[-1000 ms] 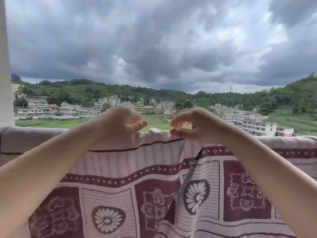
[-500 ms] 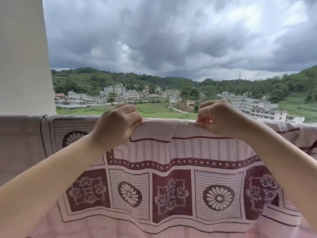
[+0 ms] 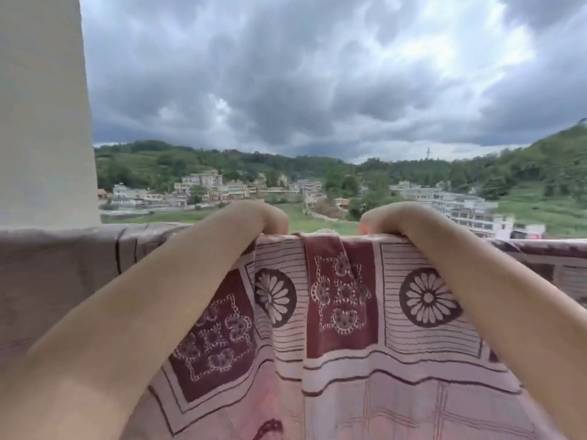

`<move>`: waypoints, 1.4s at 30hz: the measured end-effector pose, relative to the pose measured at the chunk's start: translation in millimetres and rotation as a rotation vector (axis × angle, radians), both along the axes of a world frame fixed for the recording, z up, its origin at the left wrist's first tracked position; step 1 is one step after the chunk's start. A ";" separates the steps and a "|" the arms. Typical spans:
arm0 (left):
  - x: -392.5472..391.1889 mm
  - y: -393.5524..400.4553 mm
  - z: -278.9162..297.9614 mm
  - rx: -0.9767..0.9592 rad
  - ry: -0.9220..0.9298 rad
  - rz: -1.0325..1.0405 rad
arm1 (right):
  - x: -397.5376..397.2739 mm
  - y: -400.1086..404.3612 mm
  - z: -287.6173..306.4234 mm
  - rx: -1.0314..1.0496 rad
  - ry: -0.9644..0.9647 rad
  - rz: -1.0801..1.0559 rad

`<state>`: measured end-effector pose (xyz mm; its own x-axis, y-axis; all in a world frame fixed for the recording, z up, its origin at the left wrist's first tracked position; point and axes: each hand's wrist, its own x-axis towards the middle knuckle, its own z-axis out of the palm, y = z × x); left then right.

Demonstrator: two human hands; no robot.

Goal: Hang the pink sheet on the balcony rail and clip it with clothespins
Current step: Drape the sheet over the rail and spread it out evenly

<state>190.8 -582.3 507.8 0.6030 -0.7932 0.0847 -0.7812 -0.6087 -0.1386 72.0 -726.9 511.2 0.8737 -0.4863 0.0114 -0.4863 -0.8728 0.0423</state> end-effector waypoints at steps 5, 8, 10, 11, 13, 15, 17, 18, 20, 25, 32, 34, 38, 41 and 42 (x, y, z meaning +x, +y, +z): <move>8.7 60.3 5.5 -0.426 -0.023 -0.253 | -22.7 38.7 1.8 -0.103 -0.536 0.177; 18.6 123.1 -14.0 -0.609 -0.133 -0.384 | -19.0 103.7 -6.5 -0.170 -0.717 0.282; 36.3 169.5 -34.7 -0.642 -0.265 -0.410 | -5.0 153.7 -16.4 -0.182 -0.765 0.338; 48.4 192.7 -43.9 -0.657 -0.345 -0.414 | 5.5 176.1 -21.7 -0.208 -0.779 0.362; 75.9 238.5 -60.5 -0.634 -0.489 -0.365 | 33.0 213.4 -32.7 -0.286 -0.788 0.413; 102.5 277.2 -73.4 -0.630 -0.596 -0.272 | 61.7 242.7 -42.4 -0.331 -0.763 0.431; 120.6 306.8 -79.9 -0.659 -0.592 -0.162 | 87.4 263.7 -47.5 -0.357 -0.728 0.418; 127.3 318.5 -81.4 -0.683 -0.551 -0.105 | 97.7 272.3 -48.7 -0.361 -0.708 0.415; 139.0 336.3 -82.9 -0.707 -0.484 -0.035 | 111.2 284.6 -48.0 -0.341 -0.688 0.417; 160.7 355.9 -81.6 -0.772 -0.656 -0.201 | 116.3 287.0 -41.8 -0.341 -0.742 0.530; 168.8 360.4 -52.2 -0.610 -0.795 -0.269 | 123.1 284.5 -38.9 -0.407 -0.820 0.573; 173.8 360.5 -28.5 -0.575 -0.759 -0.143 | 134.1 294.1 -24.2 -0.402 -0.897 0.550; 204.7 343.8 35.1 -0.651 -0.701 0.062 | 181.0 312.3 15.3 -0.349 -0.962 0.389; 225.4 320.6 49.9 -0.551 -0.653 0.149 | 216.5 302.3 19.9 -0.197 -0.869 0.220; 232.2 314.8 42.6 -0.446 -0.593 0.158 | 225.0 296.9 14.4 -0.161 -0.720 0.158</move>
